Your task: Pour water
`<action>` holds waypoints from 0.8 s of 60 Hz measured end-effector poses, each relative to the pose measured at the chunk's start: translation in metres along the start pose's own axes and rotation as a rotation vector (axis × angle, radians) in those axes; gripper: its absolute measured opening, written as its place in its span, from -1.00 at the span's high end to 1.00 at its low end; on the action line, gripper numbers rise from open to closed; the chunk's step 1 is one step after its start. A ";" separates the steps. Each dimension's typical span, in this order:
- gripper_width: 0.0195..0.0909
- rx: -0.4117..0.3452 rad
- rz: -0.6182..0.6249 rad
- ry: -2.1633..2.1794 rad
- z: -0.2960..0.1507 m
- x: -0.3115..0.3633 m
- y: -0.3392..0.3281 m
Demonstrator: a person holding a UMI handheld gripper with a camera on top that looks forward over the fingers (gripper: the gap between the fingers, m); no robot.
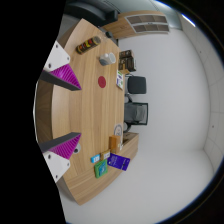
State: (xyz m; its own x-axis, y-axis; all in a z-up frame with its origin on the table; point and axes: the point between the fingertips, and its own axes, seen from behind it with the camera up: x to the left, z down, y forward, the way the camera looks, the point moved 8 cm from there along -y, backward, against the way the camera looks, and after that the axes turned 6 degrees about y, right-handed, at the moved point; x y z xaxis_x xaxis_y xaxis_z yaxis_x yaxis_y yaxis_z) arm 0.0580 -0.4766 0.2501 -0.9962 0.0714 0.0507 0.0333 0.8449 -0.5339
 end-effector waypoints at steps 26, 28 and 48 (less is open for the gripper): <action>-0.85 0.051 -0.050 0.028 0.054 0.066 0.007; -0.86 0.065 -0.065 0.024 0.062 0.082 0.008; -0.87 0.002 -0.138 -0.007 0.090 0.281 0.055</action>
State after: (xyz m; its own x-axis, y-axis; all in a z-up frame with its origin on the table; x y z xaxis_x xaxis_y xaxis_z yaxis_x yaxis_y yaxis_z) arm -0.2276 -0.4578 0.1591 -0.9918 -0.0490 0.1177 -0.1039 0.8452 -0.5243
